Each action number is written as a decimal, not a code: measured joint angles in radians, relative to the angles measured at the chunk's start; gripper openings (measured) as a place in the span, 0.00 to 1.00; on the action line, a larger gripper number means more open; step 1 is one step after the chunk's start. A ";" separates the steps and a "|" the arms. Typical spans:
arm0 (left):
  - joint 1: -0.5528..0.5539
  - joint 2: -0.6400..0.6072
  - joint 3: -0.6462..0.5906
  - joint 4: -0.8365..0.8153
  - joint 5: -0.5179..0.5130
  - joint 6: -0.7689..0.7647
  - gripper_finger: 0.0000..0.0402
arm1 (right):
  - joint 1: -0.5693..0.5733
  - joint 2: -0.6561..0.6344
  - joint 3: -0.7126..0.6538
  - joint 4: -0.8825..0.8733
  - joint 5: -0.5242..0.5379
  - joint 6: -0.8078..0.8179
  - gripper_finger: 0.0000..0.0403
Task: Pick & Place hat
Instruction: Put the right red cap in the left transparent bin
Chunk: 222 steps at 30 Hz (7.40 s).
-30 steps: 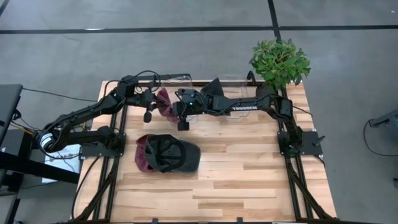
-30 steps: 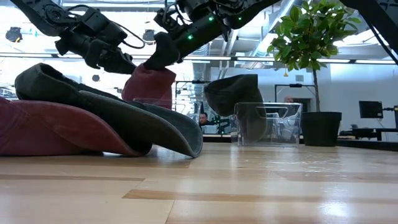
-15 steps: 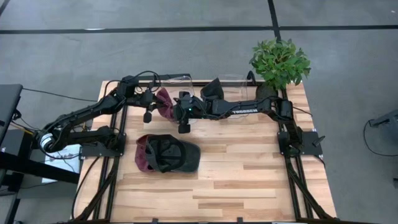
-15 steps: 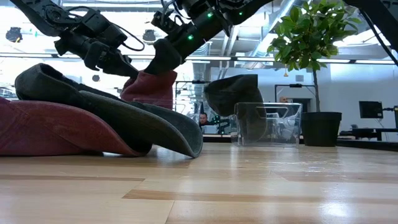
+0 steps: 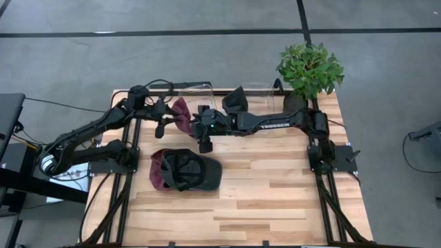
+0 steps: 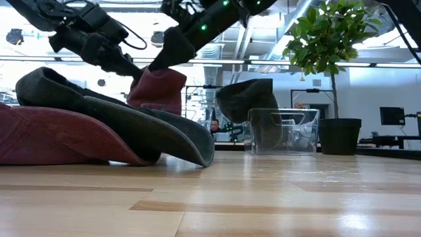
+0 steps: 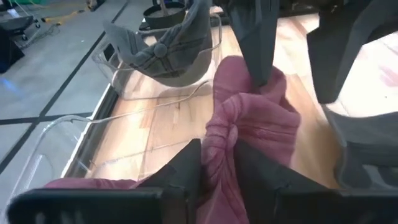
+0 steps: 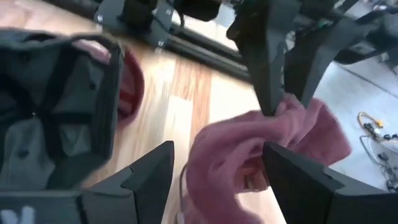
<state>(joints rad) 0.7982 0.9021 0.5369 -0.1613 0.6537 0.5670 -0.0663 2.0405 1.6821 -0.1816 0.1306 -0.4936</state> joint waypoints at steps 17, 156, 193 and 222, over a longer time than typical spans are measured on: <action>0.000 -0.085 0.000 -0.063 -0.068 -0.115 0.43 | 0.014 -0.038 0.002 -0.026 0.000 0.003 0.60; -0.209 0.916 0.918 -0.345 -0.402 -0.259 0.45 | 0.601 -1.046 -0.890 -0.424 0.311 0.626 0.59; -0.270 0.916 0.900 -0.319 -0.589 -0.265 0.02 | 0.601 -1.046 -0.891 -0.424 0.312 0.626 0.59; -0.352 0.499 0.466 0.004 -0.765 -0.374 0.02 | 0.603 -1.046 -0.892 -0.438 0.312 0.627 0.59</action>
<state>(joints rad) 0.4463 1.4016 1.0033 -0.1572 -0.1116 0.1926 0.5365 0.9947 0.7906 -0.6201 0.4427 0.1329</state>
